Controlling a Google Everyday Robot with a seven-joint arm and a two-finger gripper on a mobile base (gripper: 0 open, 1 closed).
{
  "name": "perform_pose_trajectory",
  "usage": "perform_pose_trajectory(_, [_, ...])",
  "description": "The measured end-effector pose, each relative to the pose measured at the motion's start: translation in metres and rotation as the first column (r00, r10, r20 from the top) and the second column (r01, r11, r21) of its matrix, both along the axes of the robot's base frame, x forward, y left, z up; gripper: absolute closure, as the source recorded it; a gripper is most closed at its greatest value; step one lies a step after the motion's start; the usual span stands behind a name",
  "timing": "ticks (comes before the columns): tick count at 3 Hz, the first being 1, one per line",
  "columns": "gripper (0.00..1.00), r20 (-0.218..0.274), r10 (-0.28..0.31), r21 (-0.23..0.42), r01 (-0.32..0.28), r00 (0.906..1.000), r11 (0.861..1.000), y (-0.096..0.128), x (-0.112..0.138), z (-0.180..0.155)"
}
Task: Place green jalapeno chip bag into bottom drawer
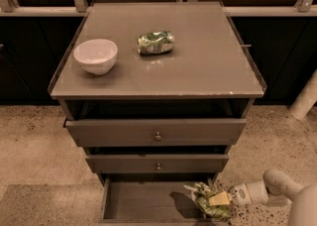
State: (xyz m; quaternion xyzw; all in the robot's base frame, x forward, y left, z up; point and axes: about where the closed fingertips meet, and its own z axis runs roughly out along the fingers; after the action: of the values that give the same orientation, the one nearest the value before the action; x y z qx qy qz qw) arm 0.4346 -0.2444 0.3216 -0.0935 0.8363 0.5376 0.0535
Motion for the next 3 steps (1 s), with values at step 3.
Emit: perform_pose_trajectory(3, [1.0, 0.04, -0.007, 0.013, 0.006, 0.9992, 1.0, 0.024, 0.024, -0.018])
